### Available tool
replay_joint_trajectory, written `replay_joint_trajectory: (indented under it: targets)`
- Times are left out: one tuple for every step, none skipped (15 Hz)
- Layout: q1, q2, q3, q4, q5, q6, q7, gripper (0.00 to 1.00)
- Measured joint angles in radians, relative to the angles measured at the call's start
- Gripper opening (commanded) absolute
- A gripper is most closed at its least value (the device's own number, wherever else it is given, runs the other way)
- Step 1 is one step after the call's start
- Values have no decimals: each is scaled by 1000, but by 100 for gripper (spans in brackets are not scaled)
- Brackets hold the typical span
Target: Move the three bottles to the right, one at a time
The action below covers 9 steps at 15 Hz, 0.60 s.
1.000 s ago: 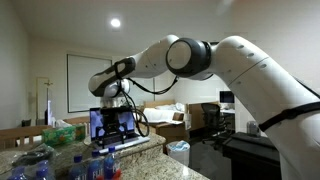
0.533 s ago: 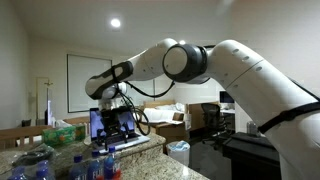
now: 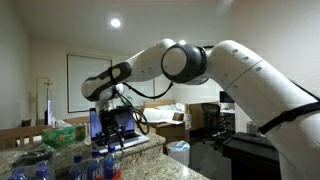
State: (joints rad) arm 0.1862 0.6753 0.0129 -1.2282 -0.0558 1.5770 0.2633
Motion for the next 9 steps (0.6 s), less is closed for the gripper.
replay_joint_trajectory:
  targets:
    - [2, 0, 1, 0, -1, 2, -8, 26]
    - [3, 0, 1, 0, -2, 3, -16, 20]
    - [3, 0, 2, 0, -3, 5, -23, 13]
    - [3, 0, 4, 0, -4, 7, -28, 9]
    - [4, 0, 5, 1, -5, 9, -34, 12]
    - [4, 0, 6, 1, -6, 10, -40, 13]
    - [4, 0, 7, 2, -7, 10, -44, 13]
    - [5, 0, 8, 2, -8, 10, -47, 13]
    - [7, 0, 9, 2, -10, 11, -51, 12]
